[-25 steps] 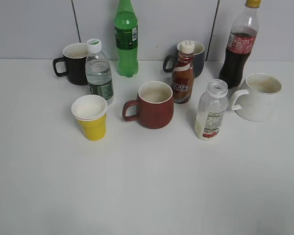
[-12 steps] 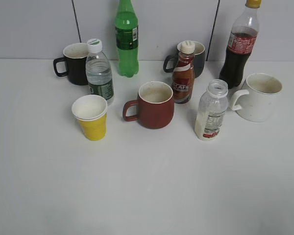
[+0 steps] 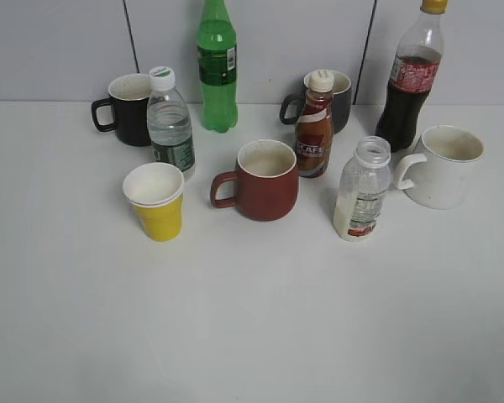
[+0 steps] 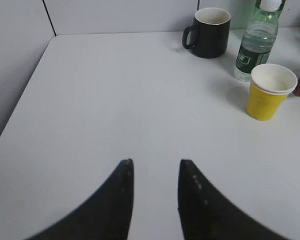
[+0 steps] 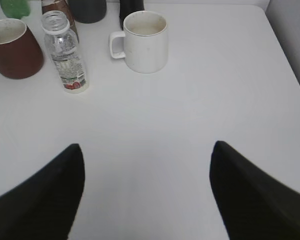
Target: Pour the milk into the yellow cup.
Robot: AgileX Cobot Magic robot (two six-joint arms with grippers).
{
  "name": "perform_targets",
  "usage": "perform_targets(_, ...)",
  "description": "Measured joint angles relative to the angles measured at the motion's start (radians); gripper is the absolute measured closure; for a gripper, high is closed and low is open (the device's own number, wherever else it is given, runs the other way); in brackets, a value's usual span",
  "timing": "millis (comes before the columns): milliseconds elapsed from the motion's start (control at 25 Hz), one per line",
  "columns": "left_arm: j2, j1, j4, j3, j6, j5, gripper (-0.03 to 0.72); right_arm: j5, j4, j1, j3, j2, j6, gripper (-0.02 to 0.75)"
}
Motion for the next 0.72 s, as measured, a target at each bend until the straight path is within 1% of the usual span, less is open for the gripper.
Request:
perform_targets(200, 0.0, 0.0, 0.0, 0.0, 0.0, 0.0, 0.452, 0.0, 0.019, 0.0, 0.005, 0.0, 0.001, 0.152)
perform_targets(720, 0.0, 0.0, 0.0, 0.0, 0.0, 0.0, 0.452, 0.0, 0.02, 0.0, 0.006, 0.0, 0.003, 0.151)
